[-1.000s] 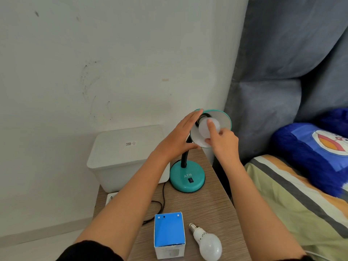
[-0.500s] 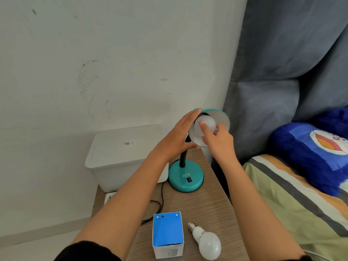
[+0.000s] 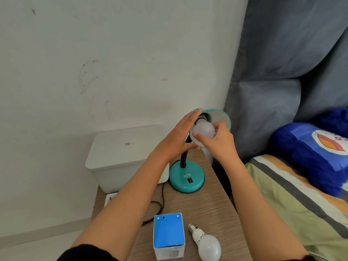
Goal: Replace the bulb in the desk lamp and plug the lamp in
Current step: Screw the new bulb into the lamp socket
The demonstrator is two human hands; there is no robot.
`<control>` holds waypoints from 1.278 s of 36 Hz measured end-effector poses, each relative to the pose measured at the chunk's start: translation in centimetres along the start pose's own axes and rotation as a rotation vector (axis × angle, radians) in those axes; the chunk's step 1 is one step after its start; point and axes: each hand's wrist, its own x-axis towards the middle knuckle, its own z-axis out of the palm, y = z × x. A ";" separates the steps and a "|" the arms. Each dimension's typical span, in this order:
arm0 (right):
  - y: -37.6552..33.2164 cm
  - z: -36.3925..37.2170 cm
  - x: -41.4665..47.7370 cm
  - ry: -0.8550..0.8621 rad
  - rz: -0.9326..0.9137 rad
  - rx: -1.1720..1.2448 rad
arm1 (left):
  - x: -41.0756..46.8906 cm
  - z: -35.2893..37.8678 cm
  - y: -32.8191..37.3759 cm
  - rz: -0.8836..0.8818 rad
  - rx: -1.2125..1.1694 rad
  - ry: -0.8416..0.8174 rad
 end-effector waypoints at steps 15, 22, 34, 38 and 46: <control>-0.2 0.4 -0.1 0.116 0.055 0.015 | 0.2 0.5 0.0 0.000 0.002 -0.004; -0.6 1.1 0.1 0.056 0.207 0.177 | 0.2 0.4 -0.2 0.016 0.020 0.012; -0.2 0.8 -0.4 0.119 -0.068 -0.054 | 0.1 0.5 -0.2 0.008 0.008 0.018; -0.1 1.1 -0.2 0.126 -0.013 0.019 | 0.2 0.5 0.0 0.007 -0.001 0.011; -0.1 1.3 -0.8 0.138 0.026 0.092 | 0.0 0.1 0.5 -0.003 0.032 -0.002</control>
